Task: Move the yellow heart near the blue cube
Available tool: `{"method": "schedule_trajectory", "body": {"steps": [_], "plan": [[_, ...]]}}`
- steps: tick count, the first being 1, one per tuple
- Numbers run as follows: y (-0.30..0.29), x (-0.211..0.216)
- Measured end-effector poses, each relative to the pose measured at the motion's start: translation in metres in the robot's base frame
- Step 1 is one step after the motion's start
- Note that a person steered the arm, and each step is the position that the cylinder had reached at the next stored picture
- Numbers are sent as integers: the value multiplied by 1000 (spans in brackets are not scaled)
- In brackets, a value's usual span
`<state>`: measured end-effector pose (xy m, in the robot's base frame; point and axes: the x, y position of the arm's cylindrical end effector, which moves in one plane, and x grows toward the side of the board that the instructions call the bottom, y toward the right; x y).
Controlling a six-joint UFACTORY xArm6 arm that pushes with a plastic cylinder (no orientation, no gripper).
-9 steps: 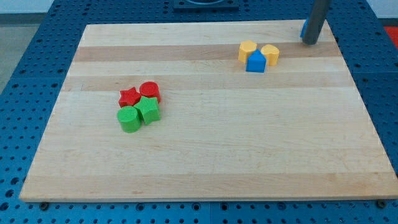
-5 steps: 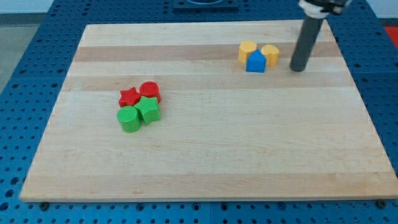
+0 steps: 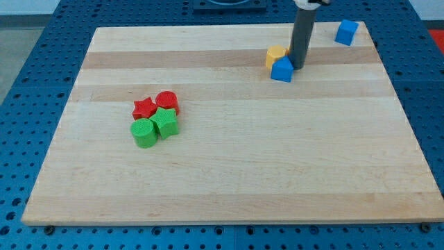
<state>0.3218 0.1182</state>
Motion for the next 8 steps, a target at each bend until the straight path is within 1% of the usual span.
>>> {"method": "schedule_trajectory", "body": {"steps": [1, 2, 4, 7, 8], "plan": [[-19, -6], [-24, -18], [-6, -18], [43, -18], [48, -22]]}}
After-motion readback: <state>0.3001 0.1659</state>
